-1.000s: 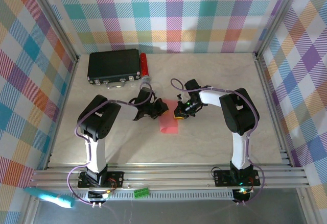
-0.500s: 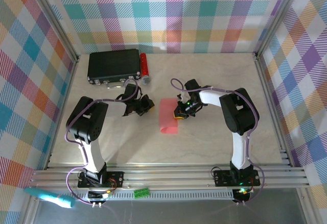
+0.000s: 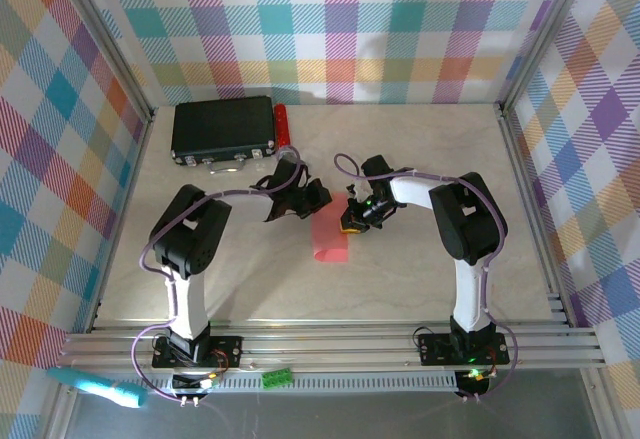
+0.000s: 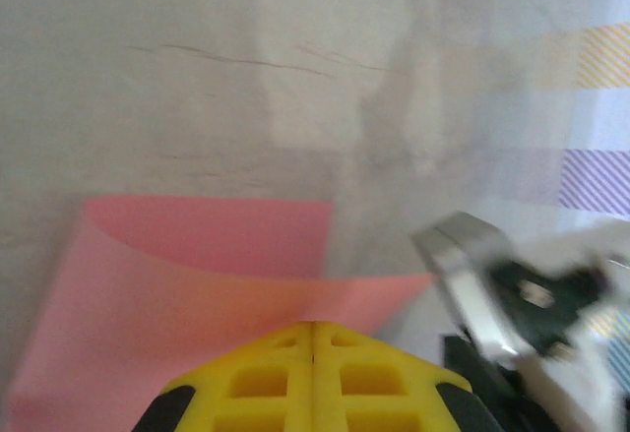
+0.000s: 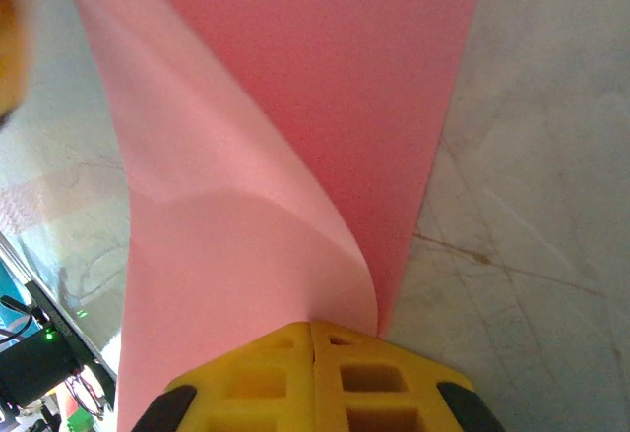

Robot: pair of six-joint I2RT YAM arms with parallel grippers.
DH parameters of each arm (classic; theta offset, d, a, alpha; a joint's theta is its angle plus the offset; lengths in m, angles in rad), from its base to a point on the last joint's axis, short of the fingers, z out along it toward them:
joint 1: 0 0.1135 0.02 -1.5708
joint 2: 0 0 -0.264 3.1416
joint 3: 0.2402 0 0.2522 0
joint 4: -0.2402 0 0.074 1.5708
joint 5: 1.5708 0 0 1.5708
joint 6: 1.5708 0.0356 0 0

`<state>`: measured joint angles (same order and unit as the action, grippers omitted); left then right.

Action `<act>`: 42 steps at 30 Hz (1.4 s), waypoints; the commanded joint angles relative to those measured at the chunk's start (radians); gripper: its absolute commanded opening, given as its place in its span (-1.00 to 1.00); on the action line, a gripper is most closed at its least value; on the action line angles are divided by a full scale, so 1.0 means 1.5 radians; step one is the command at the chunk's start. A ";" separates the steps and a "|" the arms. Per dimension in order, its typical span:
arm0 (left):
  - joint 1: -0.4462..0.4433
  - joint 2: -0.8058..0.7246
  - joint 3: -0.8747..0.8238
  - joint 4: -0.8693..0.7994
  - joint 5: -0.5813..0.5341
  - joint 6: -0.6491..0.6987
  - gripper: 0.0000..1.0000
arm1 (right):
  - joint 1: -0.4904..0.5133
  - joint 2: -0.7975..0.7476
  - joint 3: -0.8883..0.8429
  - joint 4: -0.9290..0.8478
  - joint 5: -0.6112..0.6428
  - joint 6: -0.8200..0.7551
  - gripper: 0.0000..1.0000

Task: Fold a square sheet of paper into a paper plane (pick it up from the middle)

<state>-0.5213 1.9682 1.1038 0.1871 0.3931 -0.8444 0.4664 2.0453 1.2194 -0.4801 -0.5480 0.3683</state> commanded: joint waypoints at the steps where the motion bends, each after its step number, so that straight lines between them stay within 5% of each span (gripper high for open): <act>1: 0.005 0.028 0.022 -0.040 -0.038 0.007 -1.00 | 0.004 0.111 -0.059 -0.078 0.230 0.011 -0.93; 16: 0.072 -0.006 -0.021 -0.078 -0.140 0.014 -1.00 | 0.004 0.113 -0.057 -0.082 0.241 0.017 -0.93; 27: 0.039 -0.040 0.012 -0.033 -0.054 0.021 -1.00 | 0.004 0.113 -0.058 -0.080 0.237 0.015 -0.93; 33: 0.007 -0.064 -0.005 -0.027 -0.120 0.012 -1.00 | 0.004 0.114 -0.057 -0.079 0.235 0.015 -0.93; 42: 0.009 0.010 0.023 -0.037 -0.108 -0.003 -1.00 | 0.005 0.115 -0.054 -0.080 0.235 0.017 -0.93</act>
<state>-0.5148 1.9400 1.1130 0.1585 0.2481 -0.8417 0.4664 2.0480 1.2251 -0.4805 -0.5476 0.3805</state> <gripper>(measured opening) 0.049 0.066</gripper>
